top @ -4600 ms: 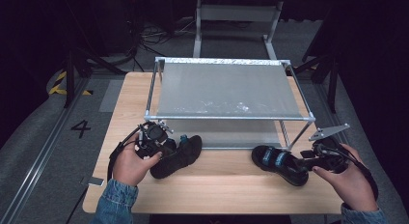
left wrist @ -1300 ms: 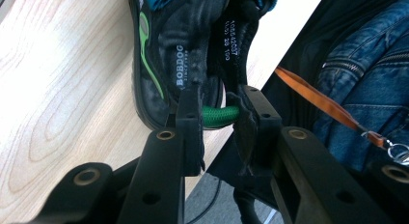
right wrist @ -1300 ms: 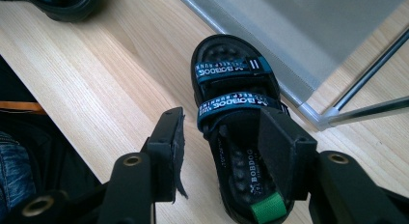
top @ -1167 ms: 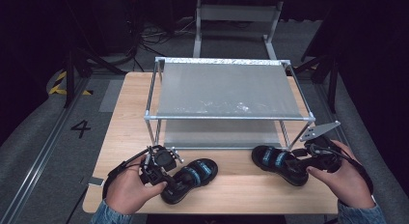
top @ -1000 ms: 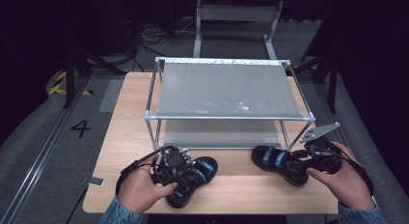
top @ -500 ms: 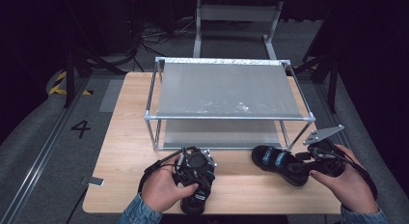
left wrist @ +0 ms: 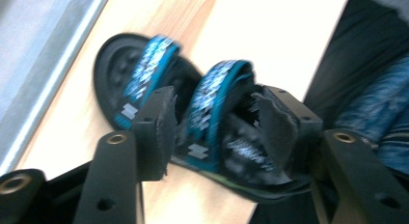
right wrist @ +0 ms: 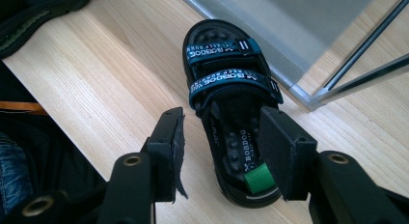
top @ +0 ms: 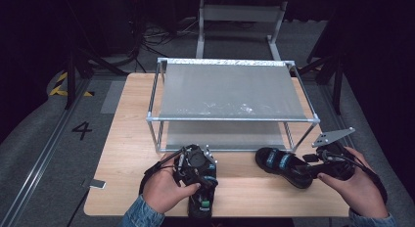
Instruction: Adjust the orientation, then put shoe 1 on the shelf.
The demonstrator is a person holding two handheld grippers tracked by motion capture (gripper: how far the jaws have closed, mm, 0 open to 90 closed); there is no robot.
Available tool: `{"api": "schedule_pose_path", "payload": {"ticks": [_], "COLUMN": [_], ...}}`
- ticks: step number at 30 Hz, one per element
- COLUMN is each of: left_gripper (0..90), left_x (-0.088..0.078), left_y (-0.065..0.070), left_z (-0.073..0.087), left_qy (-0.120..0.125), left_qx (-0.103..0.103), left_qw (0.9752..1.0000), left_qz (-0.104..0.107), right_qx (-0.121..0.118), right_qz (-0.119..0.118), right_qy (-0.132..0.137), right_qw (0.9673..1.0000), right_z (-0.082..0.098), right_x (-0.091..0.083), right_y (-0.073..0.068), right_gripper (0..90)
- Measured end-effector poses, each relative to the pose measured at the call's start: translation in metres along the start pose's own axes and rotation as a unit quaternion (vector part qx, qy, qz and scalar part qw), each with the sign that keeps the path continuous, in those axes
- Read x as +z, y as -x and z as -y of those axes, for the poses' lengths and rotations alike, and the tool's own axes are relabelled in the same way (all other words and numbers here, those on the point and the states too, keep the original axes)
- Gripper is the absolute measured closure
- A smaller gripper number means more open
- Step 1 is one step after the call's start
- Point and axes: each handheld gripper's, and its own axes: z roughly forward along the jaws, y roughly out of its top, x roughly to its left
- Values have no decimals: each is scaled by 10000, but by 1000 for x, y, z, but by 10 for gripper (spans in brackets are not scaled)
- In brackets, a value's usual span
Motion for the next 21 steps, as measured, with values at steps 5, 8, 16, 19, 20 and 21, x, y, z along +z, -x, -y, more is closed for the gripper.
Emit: {"api": "schedule_pose_path", "payload": {"ticks": [5,8,16,19,20,21], "left_gripper": [447,483,700,702,703,703], "left_x": [19,28,28,25,25,24], "left_y": [-5,-7,-9,-11,-12,-12], "left_z": [-1,-2,-3,-3,-3,-4], "left_qy": [-407,-549,-372,-322,-314,-298], "left_qx": [84,105,-47,-62,-71,-72], "left_qw": [9991,9984,9992,9995,9995,9995], "left_qz": [-9,-5,104,45,13,-20], "right_qx": [15,34,11,44,57,57], "right_qz": [15,37,-1,22,13,25], "right_qy": [18,21,1,1,13,35], "right_qw": [10000,10000,10000,10000,10000,10000], "right_z": [3,5,5,6,6,6], "right_x": [-2,-3,-1,-2,-2,-3], "right_y": [-1,-1,0,1,1,2], "right_gripper": [526,525,524,524,524,524]}}
